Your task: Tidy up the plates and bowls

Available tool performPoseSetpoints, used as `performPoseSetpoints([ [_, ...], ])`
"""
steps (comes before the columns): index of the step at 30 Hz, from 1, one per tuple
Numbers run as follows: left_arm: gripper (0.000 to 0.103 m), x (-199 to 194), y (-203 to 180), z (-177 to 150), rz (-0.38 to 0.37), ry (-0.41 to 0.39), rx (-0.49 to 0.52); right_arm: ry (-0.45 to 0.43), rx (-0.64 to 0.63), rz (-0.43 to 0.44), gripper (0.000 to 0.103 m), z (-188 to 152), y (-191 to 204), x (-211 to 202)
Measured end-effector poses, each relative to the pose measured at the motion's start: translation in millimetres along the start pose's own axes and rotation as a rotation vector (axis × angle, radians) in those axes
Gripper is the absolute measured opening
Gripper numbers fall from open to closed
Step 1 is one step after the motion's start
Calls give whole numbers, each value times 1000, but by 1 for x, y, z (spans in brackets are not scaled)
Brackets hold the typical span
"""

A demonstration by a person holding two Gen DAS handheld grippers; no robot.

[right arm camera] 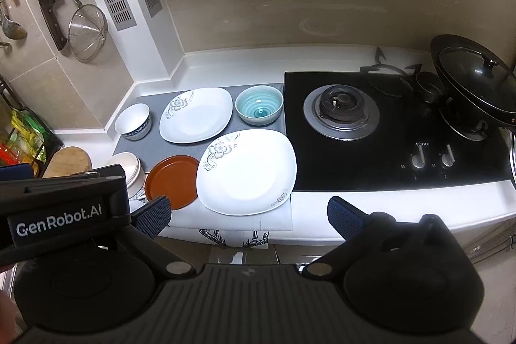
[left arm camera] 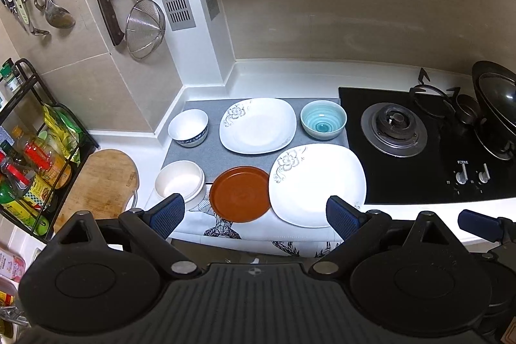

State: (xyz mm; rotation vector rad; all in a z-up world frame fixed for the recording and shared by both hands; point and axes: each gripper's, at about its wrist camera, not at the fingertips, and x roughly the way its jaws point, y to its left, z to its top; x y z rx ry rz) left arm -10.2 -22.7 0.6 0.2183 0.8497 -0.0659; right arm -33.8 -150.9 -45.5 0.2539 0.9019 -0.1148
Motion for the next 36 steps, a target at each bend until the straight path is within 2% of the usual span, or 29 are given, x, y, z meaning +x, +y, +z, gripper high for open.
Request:
performPoseSetpoints([
  [36,96,10,-17,-14,-7,30,33,37,38,-11,103,-18,-21,3],
])
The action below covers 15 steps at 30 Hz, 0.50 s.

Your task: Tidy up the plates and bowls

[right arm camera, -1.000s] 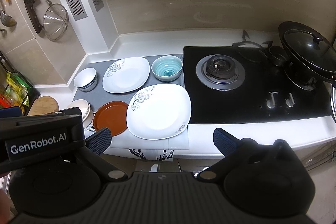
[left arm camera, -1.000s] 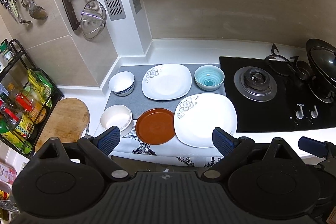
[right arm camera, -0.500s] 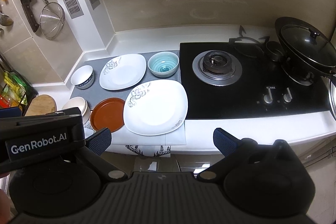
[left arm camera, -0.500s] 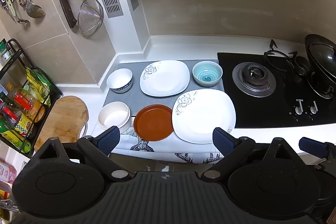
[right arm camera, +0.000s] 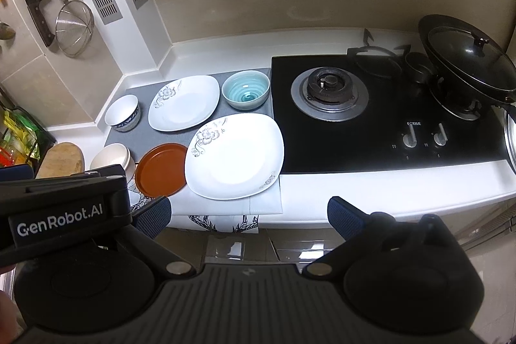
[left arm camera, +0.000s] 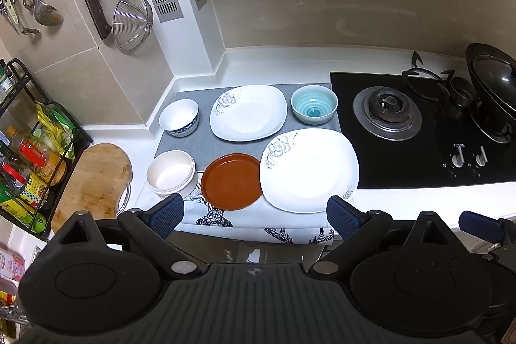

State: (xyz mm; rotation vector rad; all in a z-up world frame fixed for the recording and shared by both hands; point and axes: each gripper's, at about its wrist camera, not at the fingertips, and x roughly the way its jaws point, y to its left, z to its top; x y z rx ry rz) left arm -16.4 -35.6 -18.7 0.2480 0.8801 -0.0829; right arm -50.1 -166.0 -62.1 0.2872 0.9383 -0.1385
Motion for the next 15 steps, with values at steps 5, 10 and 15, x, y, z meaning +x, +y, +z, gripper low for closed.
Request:
performPoseSetpoints([
  [5,96,4,-6,-2,3,13,4,13,1,-1,103,0,-2,4],
  [10,96,6,-8,-1,2,12,6,14,2,2,103,1,-2,6],
  [15,96,10,-8,-1,5,21,10,25,5,11,103,4,-2,12],
])
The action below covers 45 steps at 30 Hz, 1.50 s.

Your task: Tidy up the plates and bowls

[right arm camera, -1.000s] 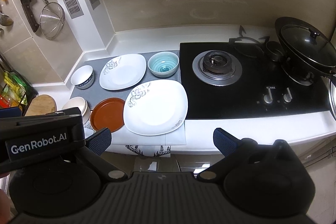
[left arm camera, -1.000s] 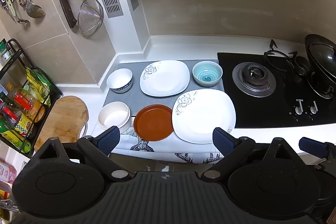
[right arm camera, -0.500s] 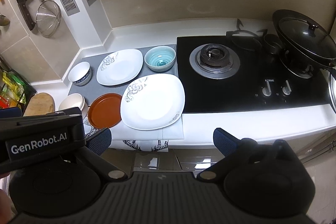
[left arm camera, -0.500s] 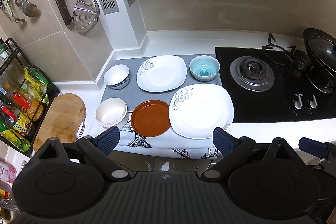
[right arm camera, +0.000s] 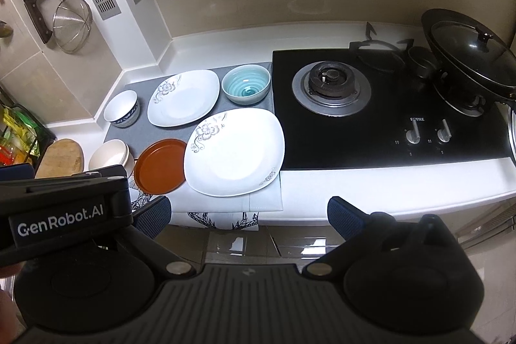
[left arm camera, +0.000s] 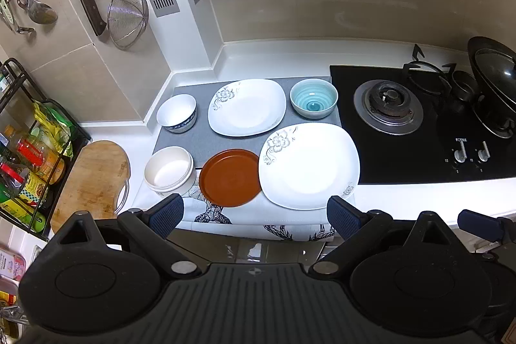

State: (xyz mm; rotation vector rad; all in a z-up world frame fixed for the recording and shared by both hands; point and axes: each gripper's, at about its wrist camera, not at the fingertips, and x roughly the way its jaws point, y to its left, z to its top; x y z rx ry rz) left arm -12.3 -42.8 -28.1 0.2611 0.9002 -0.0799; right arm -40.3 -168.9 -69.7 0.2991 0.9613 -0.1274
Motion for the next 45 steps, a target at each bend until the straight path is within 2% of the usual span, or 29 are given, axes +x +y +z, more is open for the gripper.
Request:
performPoseSetpoints([
  [8,96,23,9,8,-21,34,-5,27,-21,-12,103,9,10,20],
  [13,96,57,29,15,-59,61,0,42,-24,22,103,15,17,56],
  [15,96,80,48,16,-76,42,-31,5,8,69,103,15,10,70],
  [18,94,123,83,20,-98,27,-96,-89,21,70,103,18,-2,85],
  [19,90,139,91,23,-110,32,-103,-110,22,71,103,19,-7,89],
  [21,88,169,101,31,-132,54,-78,-154,8,79,103,19,-16,99],
  [24,88,215,107,47,-220,90,-37,-136,-47,63,103,26,-24,125],
  [25,88,232,108,52,-264,115,-41,-115,-32,25,103,28,-27,136],
  [27,86,266,111,61,-385,180,-68,-69,71,-22,103,30,-38,157],
  [29,76,297,109,69,-492,223,-86,-42,215,40,103,27,-54,172],
  [30,71,312,103,73,-518,247,-66,-26,292,84,103,23,-61,179],
  [32,48,337,89,81,-532,286,-5,14,442,151,103,14,-74,193],
  [35,39,371,74,92,-565,319,24,35,554,193,103,2,-87,204],
  [37,38,392,68,98,-578,371,19,47,613,220,103,-4,-96,208],
  [39,38,406,60,99,-618,401,32,72,596,285,103,-2,-102,219],
  [40,38,411,55,98,-633,411,46,85,584,288,103,2,-98,226],
  [42,38,422,41,96,-617,421,97,85,581,300,103,6,-104,235],
  [43,38,427,37,95,-579,416,113,92,610,318,103,8,-109,242],
  [44,37,432,34,93,-556,438,118,103,655,337,103,9,-115,248],
  [45,36,439,33,92,-567,468,98,109,692,359,103,9,-120,254],
])
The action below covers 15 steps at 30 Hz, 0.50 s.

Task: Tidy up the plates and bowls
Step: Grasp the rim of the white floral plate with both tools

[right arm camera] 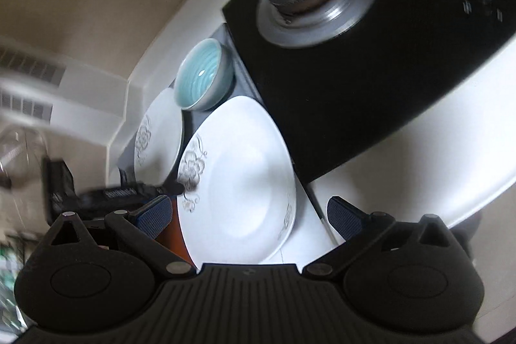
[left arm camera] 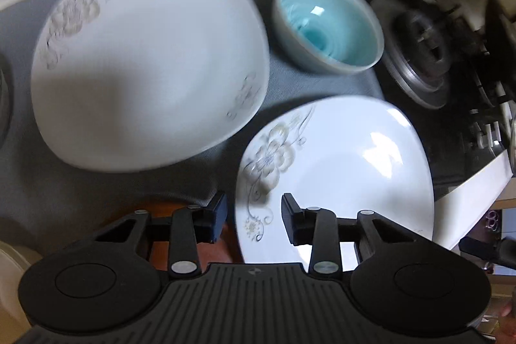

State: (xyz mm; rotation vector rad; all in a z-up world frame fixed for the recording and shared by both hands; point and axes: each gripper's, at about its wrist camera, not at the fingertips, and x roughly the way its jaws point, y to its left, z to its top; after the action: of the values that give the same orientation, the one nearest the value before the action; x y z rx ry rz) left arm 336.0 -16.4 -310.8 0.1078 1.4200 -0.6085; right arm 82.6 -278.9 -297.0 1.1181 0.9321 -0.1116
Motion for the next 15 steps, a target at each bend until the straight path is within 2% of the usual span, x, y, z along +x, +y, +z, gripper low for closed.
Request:
performPoseSetpoints([
  [2,32,8,7,1,-41,23,-40,1,21,27,101,7,-8,6],
  [4,26,18,8,1,-30,60,-36,-9,31,12,96,13,-13,12],
  [7,27,22,9,4,-39,81,-46,7,84,13,83,19,-25,24],
  [10,27,23,10,7,-45,82,-49,30,64,-25,72,21,-26,38],
  [12,26,24,12,8,-52,90,-69,38,50,-38,56,20,-23,47],
  [13,27,24,11,8,-49,94,-68,48,37,-38,53,19,-20,53],
  [15,27,20,8,5,-29,97,-33,72,-13,-77,31,16,-14,66],
])
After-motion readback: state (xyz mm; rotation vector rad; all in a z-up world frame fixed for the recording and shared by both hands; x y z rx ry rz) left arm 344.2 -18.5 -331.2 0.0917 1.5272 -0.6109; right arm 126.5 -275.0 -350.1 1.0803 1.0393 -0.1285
